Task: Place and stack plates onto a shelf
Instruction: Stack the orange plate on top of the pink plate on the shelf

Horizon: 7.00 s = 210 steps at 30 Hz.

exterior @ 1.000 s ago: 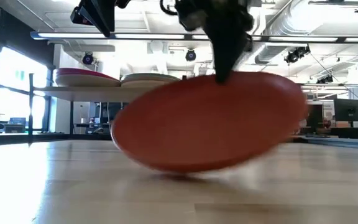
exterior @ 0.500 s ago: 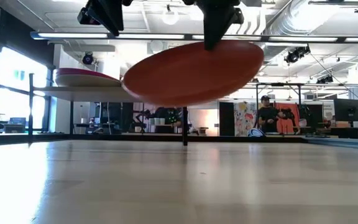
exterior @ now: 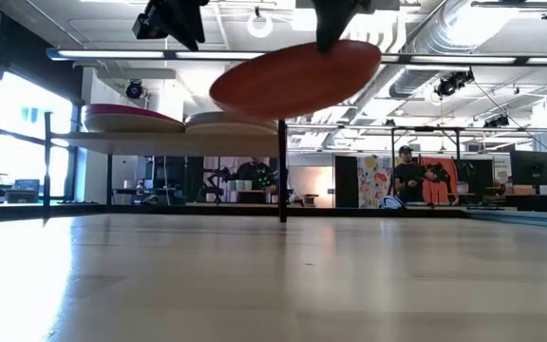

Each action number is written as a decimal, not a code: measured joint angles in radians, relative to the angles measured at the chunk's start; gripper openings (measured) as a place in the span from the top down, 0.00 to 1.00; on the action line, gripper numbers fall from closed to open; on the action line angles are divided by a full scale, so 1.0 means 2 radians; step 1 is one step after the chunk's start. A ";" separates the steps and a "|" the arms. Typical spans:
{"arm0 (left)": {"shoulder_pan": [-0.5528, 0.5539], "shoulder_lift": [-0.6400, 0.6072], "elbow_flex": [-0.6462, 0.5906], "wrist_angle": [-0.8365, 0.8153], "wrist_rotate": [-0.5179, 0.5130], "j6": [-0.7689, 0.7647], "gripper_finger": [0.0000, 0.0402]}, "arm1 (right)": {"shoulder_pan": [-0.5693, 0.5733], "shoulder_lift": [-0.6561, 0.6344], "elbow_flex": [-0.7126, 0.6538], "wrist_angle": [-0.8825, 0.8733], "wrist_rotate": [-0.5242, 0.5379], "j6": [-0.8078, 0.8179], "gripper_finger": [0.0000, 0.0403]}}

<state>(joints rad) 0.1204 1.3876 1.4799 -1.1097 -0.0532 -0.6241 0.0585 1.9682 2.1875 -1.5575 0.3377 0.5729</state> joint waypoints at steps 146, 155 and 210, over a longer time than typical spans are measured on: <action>0.454 -0.083 0.001 -0.123 -0.011 -0.073 0.98 | -0.076 -0.046 0.077 0.004 -0.028 -0.189 0.65; 0.475 -0.101 0.000 -0.159 -0.028 -0.105 0.98 | -0.076 -0.046 0.077 0.004 -0.028 -0.211 0.65; 0.490 -0.068 0.000 -0.228 0.038 -0.063 0.75 | -0.074 -0.046 0.077 -0.007 -0.029 -0.209 0.65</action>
<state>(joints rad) 1.1004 1.2520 1.4803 -1.5666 0.0236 -0.7496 -0.0891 1.8763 2.3413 -1.5711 0.2789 0.1558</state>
